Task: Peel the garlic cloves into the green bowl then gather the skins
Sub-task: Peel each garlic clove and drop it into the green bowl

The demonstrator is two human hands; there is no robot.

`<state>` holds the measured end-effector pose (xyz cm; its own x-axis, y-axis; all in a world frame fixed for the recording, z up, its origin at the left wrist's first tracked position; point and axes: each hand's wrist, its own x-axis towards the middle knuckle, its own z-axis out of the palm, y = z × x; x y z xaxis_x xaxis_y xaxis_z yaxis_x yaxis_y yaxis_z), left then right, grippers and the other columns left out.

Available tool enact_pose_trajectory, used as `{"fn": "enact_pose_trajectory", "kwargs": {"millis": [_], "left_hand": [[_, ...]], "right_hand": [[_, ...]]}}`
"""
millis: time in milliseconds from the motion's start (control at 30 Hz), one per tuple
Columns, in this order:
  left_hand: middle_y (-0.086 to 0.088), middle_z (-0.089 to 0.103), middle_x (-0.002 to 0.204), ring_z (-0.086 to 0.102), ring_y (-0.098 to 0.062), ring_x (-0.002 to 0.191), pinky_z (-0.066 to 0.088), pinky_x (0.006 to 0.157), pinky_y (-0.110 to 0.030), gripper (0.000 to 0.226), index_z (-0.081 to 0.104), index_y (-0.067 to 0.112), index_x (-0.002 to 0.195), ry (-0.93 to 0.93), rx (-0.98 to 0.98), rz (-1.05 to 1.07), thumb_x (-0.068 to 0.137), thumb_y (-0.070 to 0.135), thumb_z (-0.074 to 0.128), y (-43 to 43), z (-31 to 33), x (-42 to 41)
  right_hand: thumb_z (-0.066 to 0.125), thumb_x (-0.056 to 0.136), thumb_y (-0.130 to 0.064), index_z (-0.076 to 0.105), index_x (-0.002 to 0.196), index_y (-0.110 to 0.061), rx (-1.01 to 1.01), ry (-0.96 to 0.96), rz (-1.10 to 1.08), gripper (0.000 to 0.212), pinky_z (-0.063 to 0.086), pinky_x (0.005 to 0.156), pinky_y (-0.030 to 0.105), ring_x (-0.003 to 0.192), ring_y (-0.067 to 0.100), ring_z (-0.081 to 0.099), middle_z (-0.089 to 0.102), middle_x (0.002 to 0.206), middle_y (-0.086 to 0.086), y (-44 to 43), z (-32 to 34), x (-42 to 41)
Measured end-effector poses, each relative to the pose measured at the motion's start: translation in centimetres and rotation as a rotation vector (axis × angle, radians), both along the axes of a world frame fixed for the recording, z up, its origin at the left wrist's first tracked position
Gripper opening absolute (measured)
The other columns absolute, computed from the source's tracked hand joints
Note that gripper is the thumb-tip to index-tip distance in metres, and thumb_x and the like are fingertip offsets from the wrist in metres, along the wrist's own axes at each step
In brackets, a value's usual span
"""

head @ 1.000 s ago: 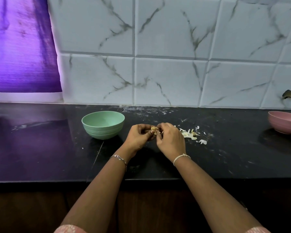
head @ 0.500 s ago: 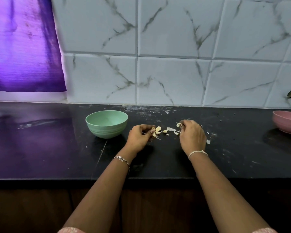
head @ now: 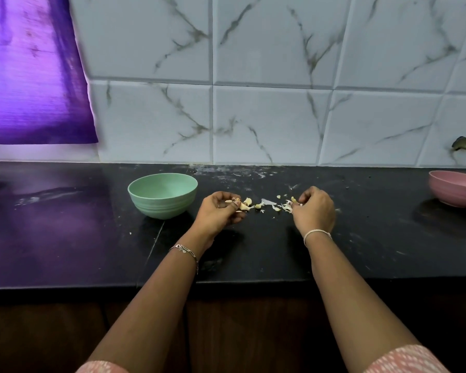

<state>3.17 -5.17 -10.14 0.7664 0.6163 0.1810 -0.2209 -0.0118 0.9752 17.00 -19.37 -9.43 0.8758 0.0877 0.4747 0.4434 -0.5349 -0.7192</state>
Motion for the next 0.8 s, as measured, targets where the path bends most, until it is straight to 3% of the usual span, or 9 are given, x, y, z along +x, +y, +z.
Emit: {"fn": "enact_pose_trajectory", "kwargs": {"millis": [67,133,200,267,367,500,600,700,800], "left_hand": [[-0.008,0.068,0.08,0.069,-0.013,0.064,0.057,0.063,-0.021,0.004,0.057,0.007,0.097,0.006,0.006,0.009,0.094,0.004,0.059,-0.1,0.1,-0.1],[-0.009,0.067,0.082,0.068,-0.015,0.066,0.056,0.061,-0.021,0.005,0.056,0.006,0.098,0.019,0.018,0.016,0.095,0.006,0.058,-0.2,0.1,-0.1],[-0.008,0.066,0.082,0.066,-0.016,0.065,0.056,0.06,-0.022,0.006,0.055,0.005,0.1,0.034,0.032,0.023,0.095,0.007,0.058,-0.3,0.2,-0.1],[-0.006,0.064,0.077,0.061,-0.015,0.062,0.055,0.057,-0.022,0.007,0.056,0.005,0.099,0.051,0.055,0.045,0.094,0.008,0.059,-0.4,0.3,-0.2],[-0.006,0.064,0.075,0.057,-0.015,0.058,0.054,0.059,-0.027,0.01,0.06,0.003,0.097,0.07,0.08,0.108,0.091,0.011,0.065,-0.3,0.3,-0.2],[-0.012,0.068,0.08,0.058,-0.018,0.06,0.056,0.068,-0.037,0.015,0.063,0.001,0.09,0.085,0.066,0.175,0.087,0.014,0.07,0.0,0.2,0.0],[-0.01,0.069,0.075,0.059,-0.019,0.058,0.057,0.06,-0.031,0.017,0.059,0.006,0.075,0.077,0.055,0.211,0.085,0.013,0.071,0.2,0.1,0.0],[-0.01,0.068,0.07,0.058,-0.019,0.054,0.054,0.053,-0.027,0.02,0.057,0.008,0.071,0.08,0.045,0.233,0.085,0.011,0.07,0.3,0.2,0.1],[-0.011,0.064,0.065,0.057,-0.017,0.05,0.052,0.049,-0.024,0.018,0.057,0.007,0.069,0.061,0.03,0.254,0.084,0.005,0.067,0.2,0.3,0.1]], "right_hand": [[0.061,0.083,0.001,0.065,0.083,-0.018,0.015,-0.04,0.054,0.02,0.048,0.074,0.034,0.09,0.027,0.063,0.068,0.094,0.004,0.2,-0.2,0.0],[0.05,0.087,0.007,0.071,0.101,-0.014,-0.006,-0.091,0.103,0.033,0.046,0.082,0.034,0.102,0.029,0.06,0.067,0.109,0.007,0.4,-0.3,-0.4],[0.049,0.091,0.005,0.071,0.112,-0.013,-0.04,-0.131,0.109,0.035,0.044,0.089,0.035,0.112,0.029,0.054,0.058,0.123,0.007,0.5,-0.3,-0.6],[0.056,0.091,-0.001,0.068,0.117,-0.015,-0.034,-0.146,0.107,0.031,0.045,0.091,0.035,0.108,0.026,0.057,0.06,0.118,0.005,0.5,-0.3,-0.5],[0.059,0.091,-0.003,0.067,0.115,-0.014,0.017,-0.123,0.142,0.027,0.049,0.084,0.033,0.094,0.022,0.066,0.072,0.095,0.001,0.5,-0.5,-0.3],[0.048,0.09,0.009,0.068,0.115,-0.008,0.035,-0.156,0.187,0.037,0.05,0.09,0.031,0.103,0.026,0.066,0.071,0.11,0.009,0.8,-0.6,-0.7],[0.059,0.094,-0.012,0.068,0.112,-0.01,0.049,-0.345,0.322,0.02,0.05,0.091,0.034,0.103,0.025,0.063,0.066,0.114,0.006,1.0,-0.4,-1.3],[0.058,0.093,-0.039,0.068,0.107,-0.012,-0.041,-0.54,0.539,0.032,0.05,0.087,0.033,0.096,0.018,0.061,0.068,0.105,0.002,1.6,-0.4,-3.1],[0.069,0.084,-0.029,0.068,0.11,-0.012,-0.249,-0.758,0.647,0.031,0.053,0.087,0.034,0.097,0.019,0.063,0.07,0.104,0.002,2.6,-1.0,-4.3]]}}
